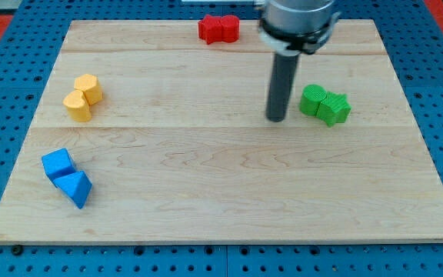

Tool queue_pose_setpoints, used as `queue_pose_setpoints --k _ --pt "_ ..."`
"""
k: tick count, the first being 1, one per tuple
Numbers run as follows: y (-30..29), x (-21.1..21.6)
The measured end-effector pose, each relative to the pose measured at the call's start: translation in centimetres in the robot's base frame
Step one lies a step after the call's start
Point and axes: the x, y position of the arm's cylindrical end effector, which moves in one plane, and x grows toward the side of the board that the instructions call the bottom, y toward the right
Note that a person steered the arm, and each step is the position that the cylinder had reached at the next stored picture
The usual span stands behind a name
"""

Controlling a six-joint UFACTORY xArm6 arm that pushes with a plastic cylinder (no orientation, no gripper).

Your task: Place the arm to the right of the triangle

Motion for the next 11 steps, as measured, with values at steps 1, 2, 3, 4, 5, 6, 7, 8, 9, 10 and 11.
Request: queue_pose_setpoints --k 1,2,3,4,5,6,7,8,9,10,11 --pt "-4.6 2.1" --pt "-5.6 2.1" --pt "-5.6 2.1" --pt "-5.6 2.1" --pt "-6.1 2.1" --pt "-6.6 2.1" --pt "-9.4 2.9" --pt "-13.3 5.0" --pt "-14.9 8.0" --pt "-14.9 9.0" --pt "-14.9 10.2"
